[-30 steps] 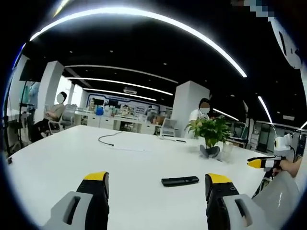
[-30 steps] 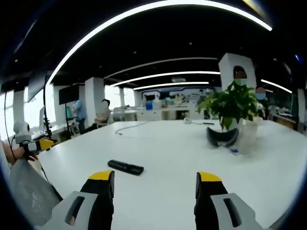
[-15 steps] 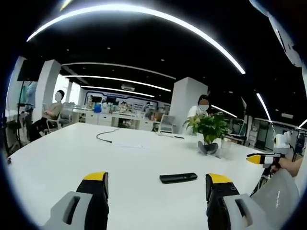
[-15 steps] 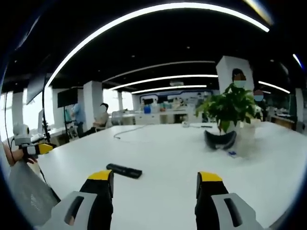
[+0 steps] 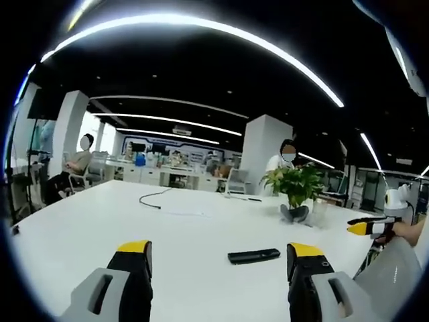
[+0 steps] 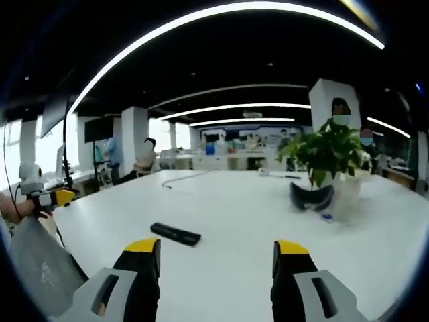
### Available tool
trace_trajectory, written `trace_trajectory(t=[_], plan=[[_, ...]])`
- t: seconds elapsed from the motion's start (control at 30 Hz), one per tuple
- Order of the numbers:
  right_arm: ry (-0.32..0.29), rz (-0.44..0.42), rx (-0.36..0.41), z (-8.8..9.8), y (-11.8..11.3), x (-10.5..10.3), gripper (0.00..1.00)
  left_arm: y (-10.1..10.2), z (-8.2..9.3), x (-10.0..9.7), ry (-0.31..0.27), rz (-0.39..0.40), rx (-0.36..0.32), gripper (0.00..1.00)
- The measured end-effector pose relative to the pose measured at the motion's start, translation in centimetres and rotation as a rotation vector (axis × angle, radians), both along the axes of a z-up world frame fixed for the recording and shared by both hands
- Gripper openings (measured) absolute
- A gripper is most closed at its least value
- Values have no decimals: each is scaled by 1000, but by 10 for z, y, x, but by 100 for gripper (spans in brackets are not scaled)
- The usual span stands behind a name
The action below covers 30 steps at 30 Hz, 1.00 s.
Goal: Press the specified remote control buttons in sequence, fully releasing each button before pressing the next.
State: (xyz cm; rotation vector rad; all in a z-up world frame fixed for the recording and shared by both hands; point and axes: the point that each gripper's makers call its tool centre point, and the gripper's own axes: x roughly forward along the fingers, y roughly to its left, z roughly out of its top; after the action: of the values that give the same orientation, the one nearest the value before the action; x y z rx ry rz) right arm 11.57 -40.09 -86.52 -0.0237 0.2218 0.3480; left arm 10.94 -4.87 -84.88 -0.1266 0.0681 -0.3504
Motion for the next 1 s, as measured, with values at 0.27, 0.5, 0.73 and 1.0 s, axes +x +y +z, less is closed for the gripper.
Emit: trace_trajectory(t=[0.27,0.5,0.73,1.0], plan=[[-9,19,-4,2,1,-2,67,-3,4,-1,31,38,-64,93],[19,1,-11,-3,-4,-3,67,-20,6,-4,188,0,-52,100],[23,1,-2,-3,-5,-3,64,-42,31,18,207,-153,61,100],[31,-16,-6,-4,-8,-3,62,-82,19,51,321,-371,168,92]])
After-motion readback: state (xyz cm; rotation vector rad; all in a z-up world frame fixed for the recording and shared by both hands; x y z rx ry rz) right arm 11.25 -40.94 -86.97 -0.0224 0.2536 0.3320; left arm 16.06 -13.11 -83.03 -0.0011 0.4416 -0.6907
